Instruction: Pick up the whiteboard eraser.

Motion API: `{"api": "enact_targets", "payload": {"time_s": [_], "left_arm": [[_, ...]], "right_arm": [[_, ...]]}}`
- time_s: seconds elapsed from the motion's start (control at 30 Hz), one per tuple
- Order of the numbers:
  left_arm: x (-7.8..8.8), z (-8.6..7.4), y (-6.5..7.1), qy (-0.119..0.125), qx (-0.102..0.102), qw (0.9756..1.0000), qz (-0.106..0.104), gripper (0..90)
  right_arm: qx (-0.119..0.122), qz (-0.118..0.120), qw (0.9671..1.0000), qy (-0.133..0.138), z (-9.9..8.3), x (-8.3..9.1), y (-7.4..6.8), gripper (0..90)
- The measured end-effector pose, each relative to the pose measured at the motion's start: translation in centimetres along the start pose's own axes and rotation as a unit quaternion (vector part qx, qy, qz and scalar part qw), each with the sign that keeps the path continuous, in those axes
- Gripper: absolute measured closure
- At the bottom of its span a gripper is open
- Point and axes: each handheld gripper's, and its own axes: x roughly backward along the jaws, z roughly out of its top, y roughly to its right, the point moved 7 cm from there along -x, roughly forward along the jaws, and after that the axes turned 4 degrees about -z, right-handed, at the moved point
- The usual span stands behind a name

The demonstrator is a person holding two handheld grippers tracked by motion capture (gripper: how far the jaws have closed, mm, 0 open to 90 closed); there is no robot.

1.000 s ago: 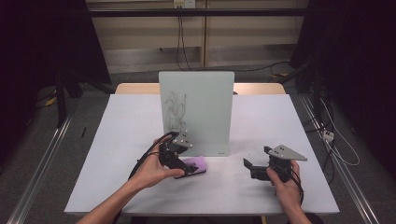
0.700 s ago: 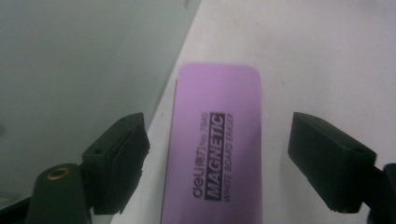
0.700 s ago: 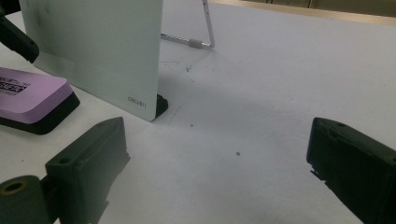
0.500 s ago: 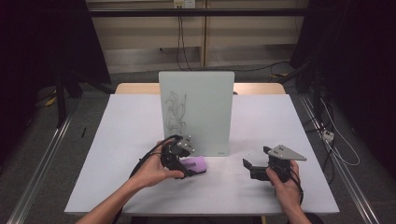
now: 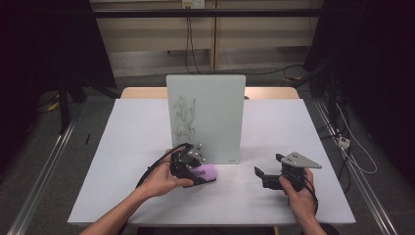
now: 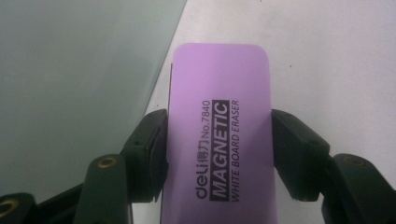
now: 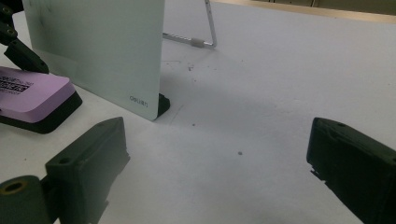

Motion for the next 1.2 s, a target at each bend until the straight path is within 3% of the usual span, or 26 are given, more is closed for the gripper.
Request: {"api": "enact_targets", "payload": {"time_s": [0.33, 0.6, 0.63, 0.67, 0.7, 0.77, 0.83, 1.07, 1.1, 1.13, 1.17, 1.2], "left_arm": [[0.0, 0.0, 0.2, 0.006, -0.005, 0.9999, 0.011, 41.1], [0.5, -0.2, 0.0, 0.021, -0.002, 0.9998, 0.005, 41.1], [0.5, -0.1, 0.1, 0.033, 0.001, 0.9994, 0.007, 41.1], [0.9, -0.1, 0.0, 0.018, -0.001, 0.9995, 0.025, 41.1], [0.9, 0.1, 0.1, 0.043, 0.001, 0.999, 0.008, 41.1], [1.4, 0.2, 0.1, 0.047, 0.001, 0.9988, 0.014, 41.1], [1.6, 0.4, 0.1, 0.072, 0.002, 0.9973, 0.013, 41.1], [2.7, 0.5, -0.3, 0.094, 0.009, 0.9953, 0.024, 41.1], [2.8, 0.6, -0.3, 0.099, 0.012, 0.9946, 0.03, 41.1], [3.2, 0.5, -0.4, 0.086, 0.011, 0.995, 0.049, 41.1], [3.2, 0.7, -0.3, 0.108, 0.013, 0.9935, 0.034, 41.1], [3.4, 0.7, -0.4, 0.109, 0.011, 0.9932, 0.038, 41.1]], "right_arm": [[0.003, -0.001, 1.0, -0.002, 0.1, -0.3, -0.2, 4.8], [0.003, -0.003, 1.0, -0.006, 0.1, -0.6, -0.2, 4.9], [0.005, -0.004, 1.0, -0.005, 0.1, -0.6, -0.1, 4.9], [0.004, -0.002, 1.0, -0.005, 0.1, -0.5, -0.2, 4.9], [0.003, -0.001, 1.0, -0.005, 0.1, -0.5, -0.2, 4.9], [0.003, 0.0, 1.0, -0.004, 0.1, -0.5, -0.2, 4.9], [0.002, 0.0, 1.0, -0.003, 0.1, -0.5, -0.2, 4.9], [0.009, 0.001, 1.0, -0.002, 0.1, -0.2, -0.3, 4.8], [0.009, 0.002, 1.0, -0.001, 0.1, -0.2, -0.3, 4.8], [0.009, 0.001, 1.0, -0.001, 0.1, -0.2, -0.3, 4.8], [0.009, 0.001, 1.0, -0.001, 0.0, -0.1, -0.3, 4.8], [0.007, 0.001, 1.0, 0.0, 0.1, -0.1, -0.3, 4.8]]}}
